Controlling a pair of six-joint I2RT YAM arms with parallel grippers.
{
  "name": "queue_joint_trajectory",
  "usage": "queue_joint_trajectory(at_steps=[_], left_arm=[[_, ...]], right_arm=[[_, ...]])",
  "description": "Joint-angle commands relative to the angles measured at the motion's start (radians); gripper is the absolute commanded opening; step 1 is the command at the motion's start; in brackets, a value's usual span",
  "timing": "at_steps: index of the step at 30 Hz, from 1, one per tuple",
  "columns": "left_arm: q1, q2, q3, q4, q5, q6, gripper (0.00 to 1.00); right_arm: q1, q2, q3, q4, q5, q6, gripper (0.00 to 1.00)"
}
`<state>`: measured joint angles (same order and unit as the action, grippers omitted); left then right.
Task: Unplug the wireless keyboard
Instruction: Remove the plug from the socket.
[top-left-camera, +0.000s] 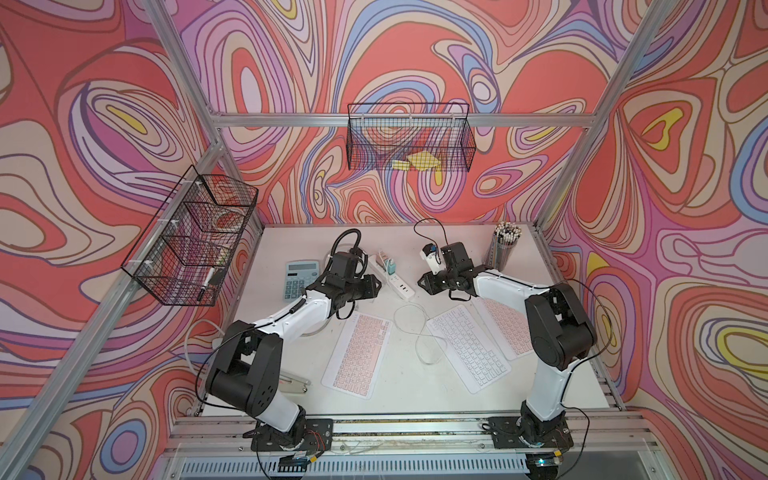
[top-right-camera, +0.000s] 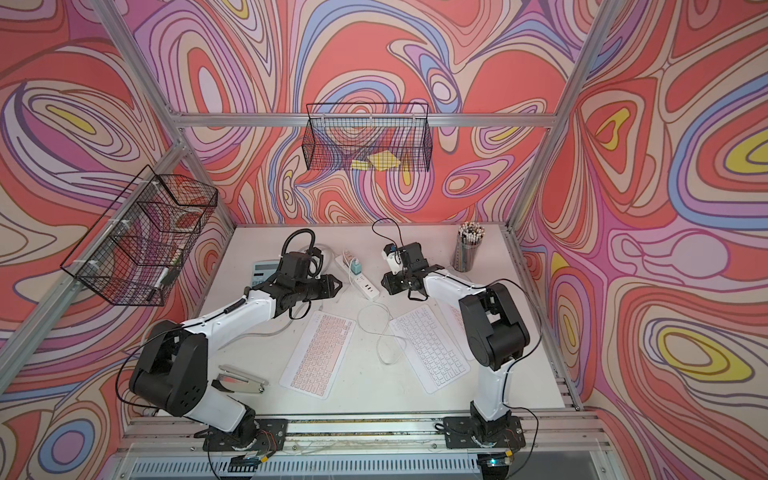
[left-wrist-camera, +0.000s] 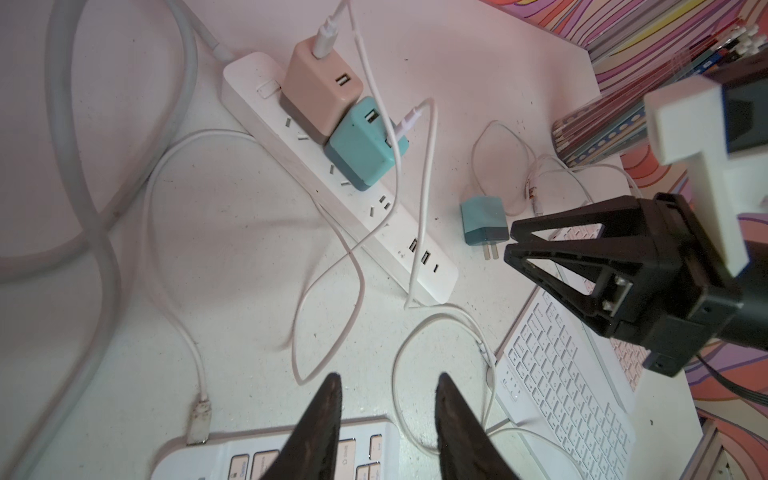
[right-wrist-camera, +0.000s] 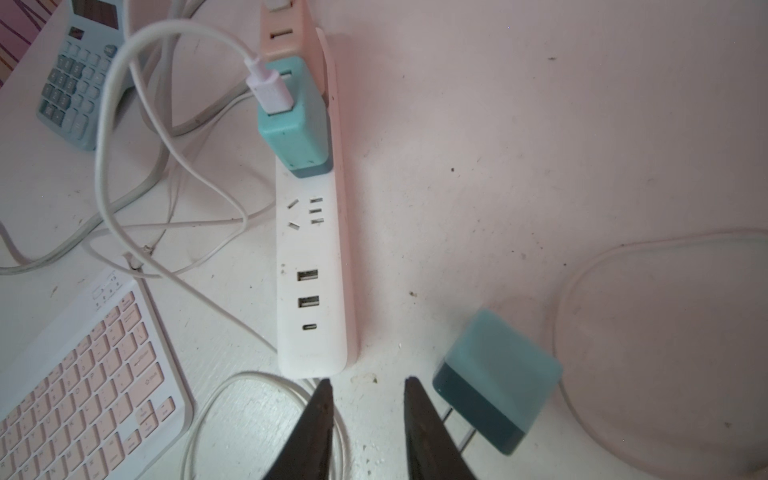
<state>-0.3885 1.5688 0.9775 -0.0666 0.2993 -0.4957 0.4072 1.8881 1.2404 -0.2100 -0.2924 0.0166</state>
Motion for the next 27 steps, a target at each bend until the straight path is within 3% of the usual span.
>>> queue_joint_trajectory(at_steps=[1,14,27], left_arm=[[0.023,0.042,0.029,0.033,0.025,-0.027,0.39],[0.068,0.197,0.161,0.046,0.092,-0.083,0.38],[0.078,0.336,0.291,-0.002,0.049,-0.122,0.38]], right_arm=[[0.005,0.03,0.024,0.019,0.023,-0.001,0.32],[0.083,0.124,0.063,0.195,-0.002,-0.034,0.31],[0.084,0.26,0.222,0.236,-0.042,-0.038,0.32]])
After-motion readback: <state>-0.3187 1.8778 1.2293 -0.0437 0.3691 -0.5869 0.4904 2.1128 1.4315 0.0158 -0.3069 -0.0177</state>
